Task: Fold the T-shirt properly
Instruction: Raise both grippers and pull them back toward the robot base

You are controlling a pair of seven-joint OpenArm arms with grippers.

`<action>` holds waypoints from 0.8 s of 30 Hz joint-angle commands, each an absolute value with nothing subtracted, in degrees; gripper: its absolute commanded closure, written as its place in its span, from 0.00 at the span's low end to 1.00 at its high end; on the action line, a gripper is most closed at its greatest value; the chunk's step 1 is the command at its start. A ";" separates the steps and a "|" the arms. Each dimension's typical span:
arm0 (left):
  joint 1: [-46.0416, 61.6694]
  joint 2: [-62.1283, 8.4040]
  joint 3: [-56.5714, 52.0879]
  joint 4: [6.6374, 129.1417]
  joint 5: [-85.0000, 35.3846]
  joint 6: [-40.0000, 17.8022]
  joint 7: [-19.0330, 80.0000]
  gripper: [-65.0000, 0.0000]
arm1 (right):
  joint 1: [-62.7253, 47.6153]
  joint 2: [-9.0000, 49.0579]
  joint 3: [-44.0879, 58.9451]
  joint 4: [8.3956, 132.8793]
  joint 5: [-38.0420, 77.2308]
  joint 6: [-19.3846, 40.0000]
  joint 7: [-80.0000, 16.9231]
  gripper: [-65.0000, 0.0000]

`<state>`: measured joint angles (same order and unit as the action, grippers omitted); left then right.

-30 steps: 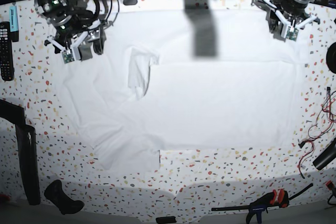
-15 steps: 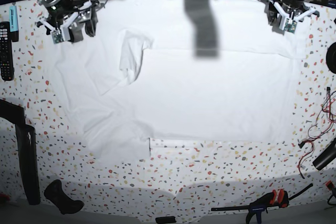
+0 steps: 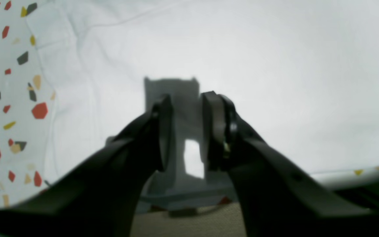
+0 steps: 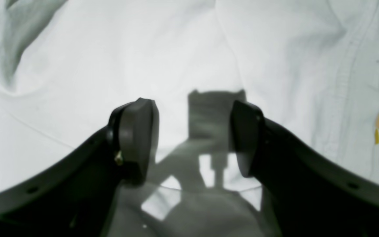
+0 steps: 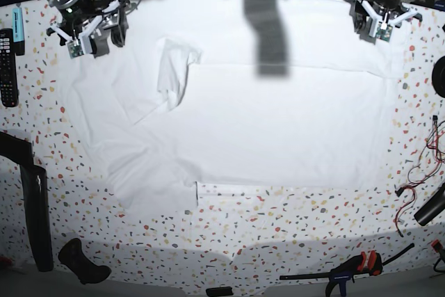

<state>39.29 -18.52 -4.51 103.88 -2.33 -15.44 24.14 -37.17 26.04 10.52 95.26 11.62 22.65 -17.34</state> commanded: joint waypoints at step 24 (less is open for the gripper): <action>36.36 -18.94 -4.43 107.79 -1.48 -13.02 36.07 0.75 | -34.20 26.65 10.92 99.74 7.73 21.02 -24.71 0.43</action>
<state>35.62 -18.39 -4.34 107.18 -2.37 -13.50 34.98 -34.15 26.04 10.63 99.70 9.34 21.74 -23.11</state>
